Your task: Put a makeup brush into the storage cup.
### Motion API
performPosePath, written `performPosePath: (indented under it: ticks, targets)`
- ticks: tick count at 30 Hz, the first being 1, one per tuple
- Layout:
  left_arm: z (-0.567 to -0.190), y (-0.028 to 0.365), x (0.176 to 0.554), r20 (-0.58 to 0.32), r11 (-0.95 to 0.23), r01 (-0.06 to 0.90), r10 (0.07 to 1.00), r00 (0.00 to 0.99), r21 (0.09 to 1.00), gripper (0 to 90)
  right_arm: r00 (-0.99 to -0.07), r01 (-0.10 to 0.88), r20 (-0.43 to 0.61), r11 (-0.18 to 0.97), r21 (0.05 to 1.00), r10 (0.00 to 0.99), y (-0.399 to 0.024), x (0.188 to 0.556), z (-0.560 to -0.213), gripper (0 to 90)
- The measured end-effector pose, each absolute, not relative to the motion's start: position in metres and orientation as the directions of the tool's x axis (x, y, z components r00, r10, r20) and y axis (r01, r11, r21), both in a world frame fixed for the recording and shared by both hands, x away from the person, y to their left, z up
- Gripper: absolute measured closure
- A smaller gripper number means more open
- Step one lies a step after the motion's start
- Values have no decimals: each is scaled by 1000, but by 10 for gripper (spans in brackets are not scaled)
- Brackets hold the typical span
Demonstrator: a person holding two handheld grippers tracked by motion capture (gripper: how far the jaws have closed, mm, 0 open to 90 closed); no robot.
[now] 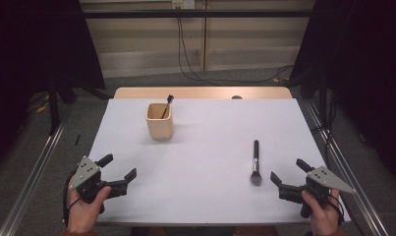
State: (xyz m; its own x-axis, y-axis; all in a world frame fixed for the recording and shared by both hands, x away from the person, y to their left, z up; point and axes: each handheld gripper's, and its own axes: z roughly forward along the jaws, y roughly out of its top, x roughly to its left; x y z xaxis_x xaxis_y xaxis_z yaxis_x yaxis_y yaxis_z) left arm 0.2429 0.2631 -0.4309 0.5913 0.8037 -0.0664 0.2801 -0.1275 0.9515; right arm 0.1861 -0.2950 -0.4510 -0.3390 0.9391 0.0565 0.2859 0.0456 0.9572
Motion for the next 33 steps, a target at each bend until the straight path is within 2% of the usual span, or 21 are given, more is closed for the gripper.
performPosePath:
  ticks: [13,33]
  targets:
    - [-434,269,238,-93,-91,287,817,569,954,35,-336,284,52,49,957,940,-297,183,-451,0]
    - [-432,277,238,-77,-90,259,817,572,962,41,-319,308,86,17,951,944,-295,191,-451,0]
